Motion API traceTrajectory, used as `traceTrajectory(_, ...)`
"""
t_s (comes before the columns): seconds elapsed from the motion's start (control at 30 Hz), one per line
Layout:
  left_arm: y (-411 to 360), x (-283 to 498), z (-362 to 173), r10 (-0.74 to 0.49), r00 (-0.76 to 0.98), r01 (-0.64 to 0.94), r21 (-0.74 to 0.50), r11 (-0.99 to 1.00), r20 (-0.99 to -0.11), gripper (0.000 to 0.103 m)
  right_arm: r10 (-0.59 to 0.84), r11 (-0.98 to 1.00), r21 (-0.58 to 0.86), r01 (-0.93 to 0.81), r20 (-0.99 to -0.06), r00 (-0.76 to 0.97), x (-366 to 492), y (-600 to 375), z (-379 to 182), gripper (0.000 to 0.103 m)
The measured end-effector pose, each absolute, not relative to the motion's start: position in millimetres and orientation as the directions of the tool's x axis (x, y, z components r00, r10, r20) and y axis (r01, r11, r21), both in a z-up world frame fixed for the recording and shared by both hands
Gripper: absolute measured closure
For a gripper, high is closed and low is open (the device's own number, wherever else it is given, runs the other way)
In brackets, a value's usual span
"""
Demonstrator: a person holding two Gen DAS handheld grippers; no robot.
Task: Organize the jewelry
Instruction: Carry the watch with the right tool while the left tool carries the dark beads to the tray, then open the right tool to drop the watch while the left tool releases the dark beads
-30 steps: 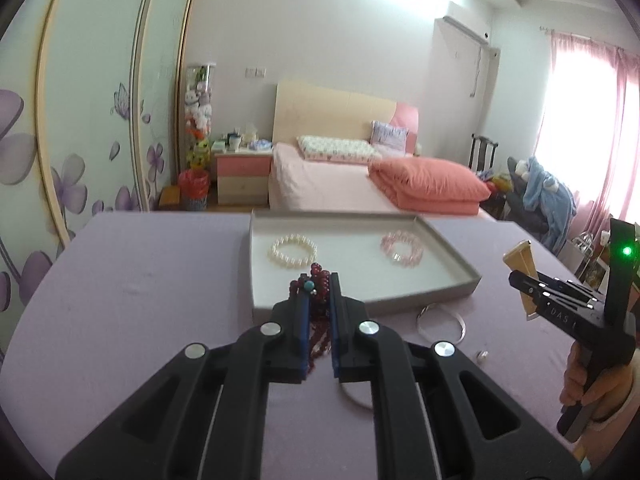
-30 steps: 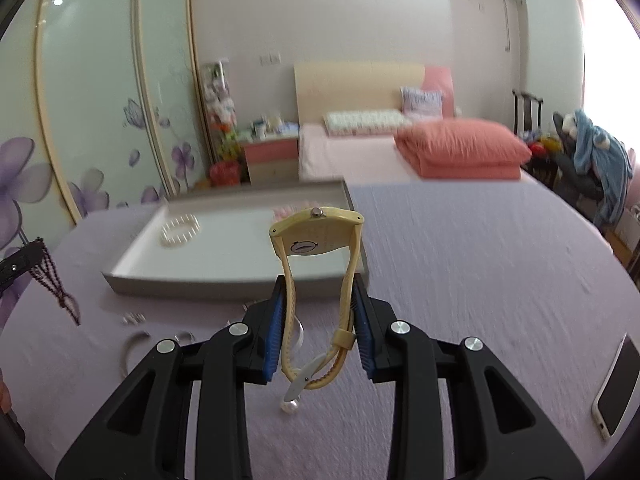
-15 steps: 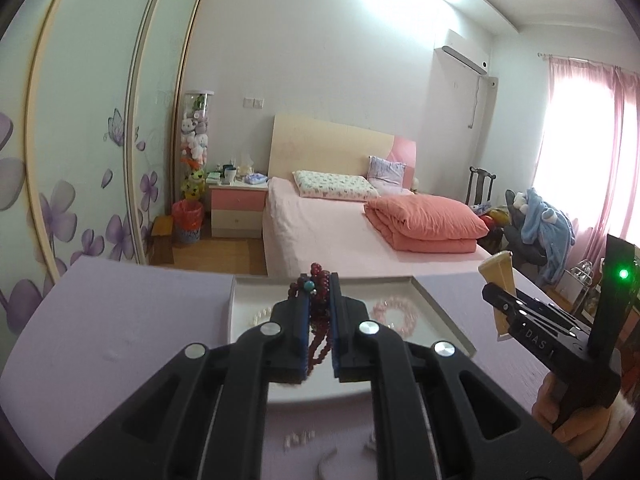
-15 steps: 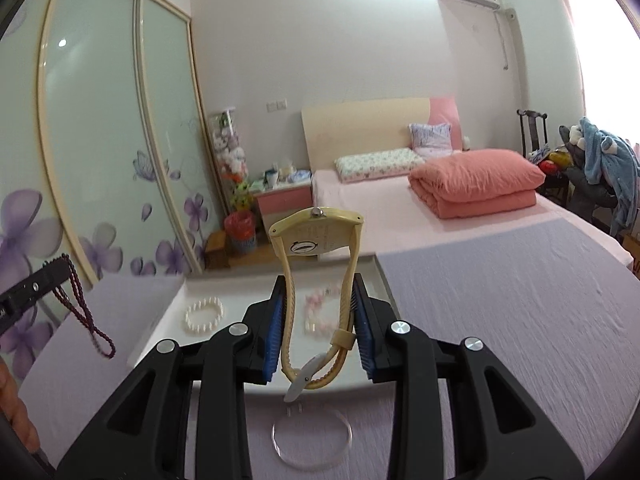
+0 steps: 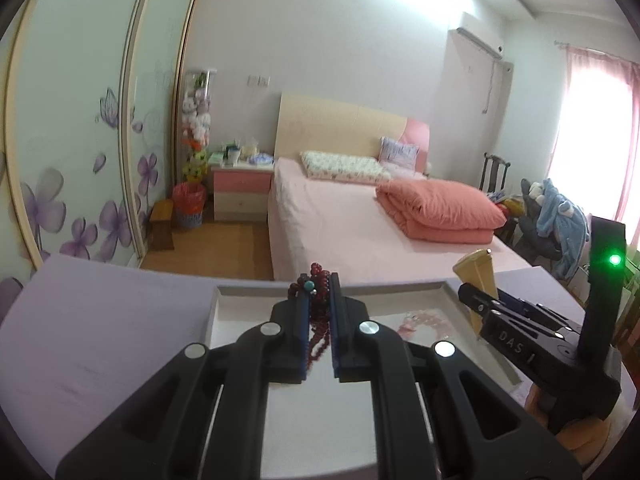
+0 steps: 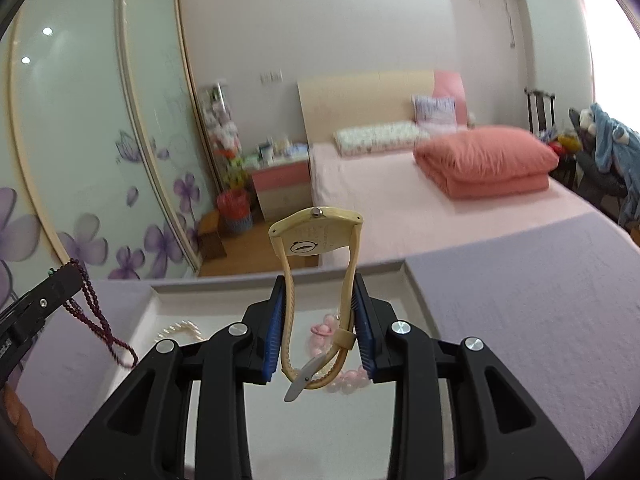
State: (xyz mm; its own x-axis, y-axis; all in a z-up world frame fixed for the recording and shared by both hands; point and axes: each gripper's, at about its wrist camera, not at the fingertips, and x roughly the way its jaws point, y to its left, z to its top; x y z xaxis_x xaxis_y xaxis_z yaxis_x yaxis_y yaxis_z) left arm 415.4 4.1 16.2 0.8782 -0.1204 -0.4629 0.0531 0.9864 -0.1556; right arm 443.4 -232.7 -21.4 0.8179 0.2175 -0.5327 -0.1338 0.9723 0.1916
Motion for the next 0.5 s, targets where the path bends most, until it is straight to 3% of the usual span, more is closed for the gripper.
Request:
traceTrajectory(0.13,4.4,436.4,-3.8,-0.113,0.851,0.038,-0.155,0.987,-0.514,0.094,0.218,0.972,0.208,-0.108,-0.632,0.743,465.0,-229.1,-42.7,0.070)
traceTrajectory(0.27,2.8,448.2,-14.7,-0.118,0.833,0.039,-0.155,0.987,-0.541,0.094,0.211,0.973,0.210,-0.092,-0.662,0.719,474.8,-226.4,-47.6,0.069)
traceTrajectory(0.37,-0.3,454.5,-20.1,-0.131,0.819,0.051,-0.156,0.986,-0.559,0.093,0.234,0.968,0.229,-0.104,-0.669,0.706,477.6,-228.0,-47.4,0.060)
traceTrajectory(0.43,-0.2,455.8,-21.2,-0.120,0.819,0.042,-0.151,0.988,-0.562,0.089,0.239,0.966,0.233,-0.109,-0.661,0.711,477.7,-229.8,-44.3,0.054)
traceTrajectory(0.5,1.2,453.2,-22.7,-0.113,0.820,0.031,-0.153,0.988,-0.561,0.075,0.235,0.967,0.228,-0.111,-0.644,0.728,470.3,-234.9,-39.7,0.052)
